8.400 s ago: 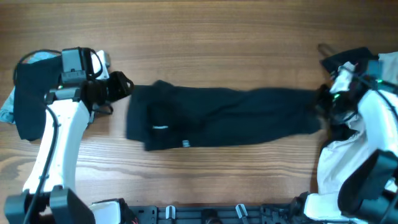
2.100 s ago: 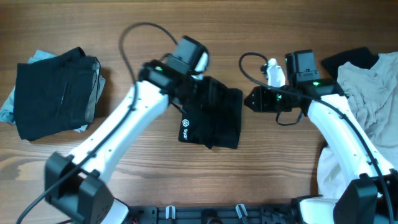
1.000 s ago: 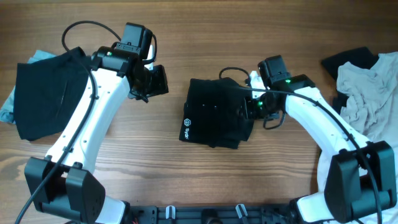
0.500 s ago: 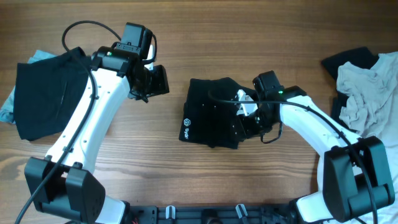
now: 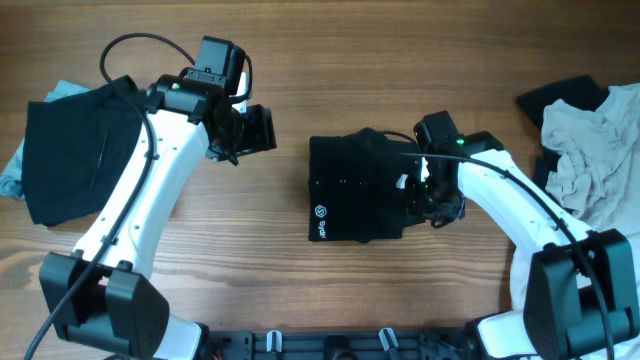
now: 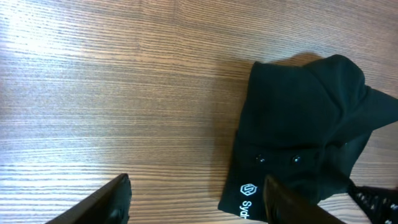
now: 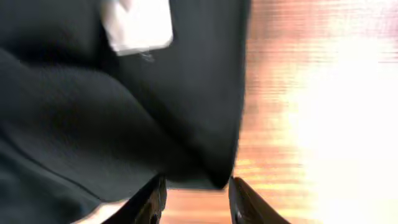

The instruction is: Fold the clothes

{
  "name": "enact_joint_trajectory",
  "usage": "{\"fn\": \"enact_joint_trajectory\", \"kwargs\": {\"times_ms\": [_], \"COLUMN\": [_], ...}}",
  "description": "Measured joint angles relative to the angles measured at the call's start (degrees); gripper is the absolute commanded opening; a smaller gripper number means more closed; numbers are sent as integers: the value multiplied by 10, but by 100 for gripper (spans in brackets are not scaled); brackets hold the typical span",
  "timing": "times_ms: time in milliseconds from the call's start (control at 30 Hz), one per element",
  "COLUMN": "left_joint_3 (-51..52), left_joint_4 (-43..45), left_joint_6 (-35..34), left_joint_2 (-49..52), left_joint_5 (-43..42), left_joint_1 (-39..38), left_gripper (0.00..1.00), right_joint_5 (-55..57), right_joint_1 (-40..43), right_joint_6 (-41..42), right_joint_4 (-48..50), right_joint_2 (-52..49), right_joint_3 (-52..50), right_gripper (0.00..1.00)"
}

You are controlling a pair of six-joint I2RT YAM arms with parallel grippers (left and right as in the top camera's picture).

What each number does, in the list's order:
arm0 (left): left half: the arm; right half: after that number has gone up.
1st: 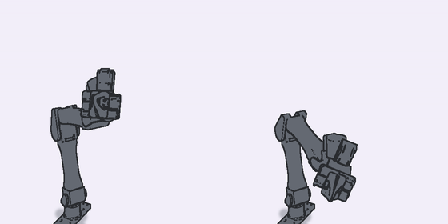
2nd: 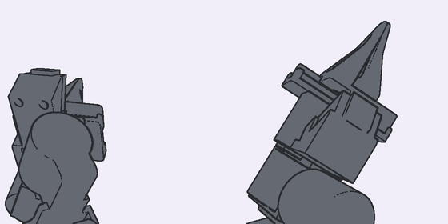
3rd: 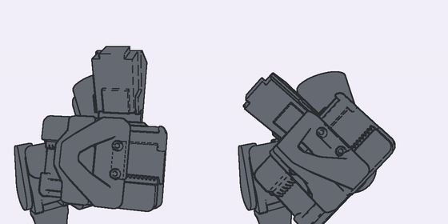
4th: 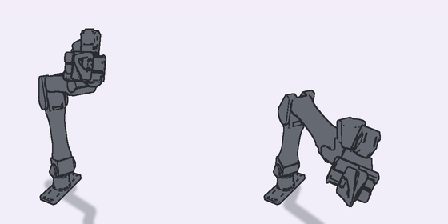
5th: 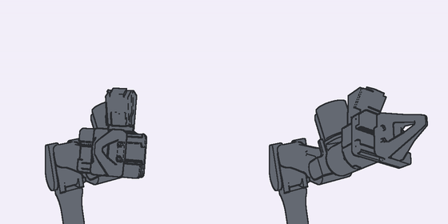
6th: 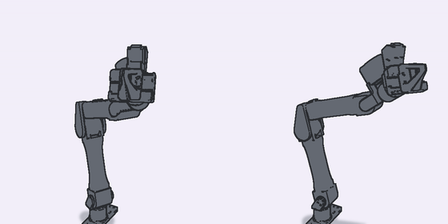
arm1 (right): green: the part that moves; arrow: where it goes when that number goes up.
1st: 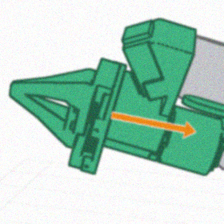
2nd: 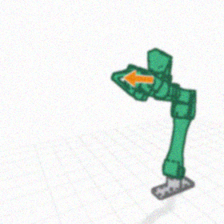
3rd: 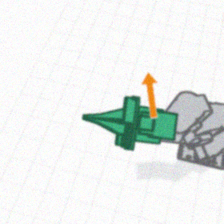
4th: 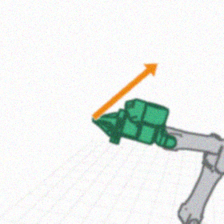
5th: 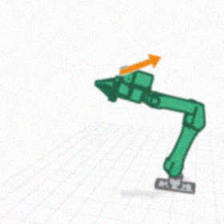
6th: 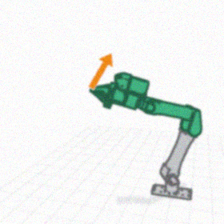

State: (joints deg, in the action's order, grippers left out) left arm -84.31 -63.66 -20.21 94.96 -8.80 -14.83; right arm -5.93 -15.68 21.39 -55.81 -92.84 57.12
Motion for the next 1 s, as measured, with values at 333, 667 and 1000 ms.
{"fn": "enact_joint_trajectory", "kwargs": {"times_ms": [333, 667, 1000], "left_joint_3": [113, 209, 206], "left_joint_4": [180, 387, 467], "left_joint_6": [0, -67, -121], "left_joint_2": [27, 155, 216], "left_joint_5": [-177, -275, -376], "left_joint_1": [-7, -76, -113], "left_gripper": [85, 85, 4], "right_joint_5": [-138, -155, -155], "right_joint_1": [14, 14, 14], "right_joint_6": [-52, -68, -90], "right_joint_4": [159, 190, 124], "right_joint_2": [19, -92, -87], "right_joint_3": [-2, -15, -4], "right_gripper": [11, 8, 8]}}
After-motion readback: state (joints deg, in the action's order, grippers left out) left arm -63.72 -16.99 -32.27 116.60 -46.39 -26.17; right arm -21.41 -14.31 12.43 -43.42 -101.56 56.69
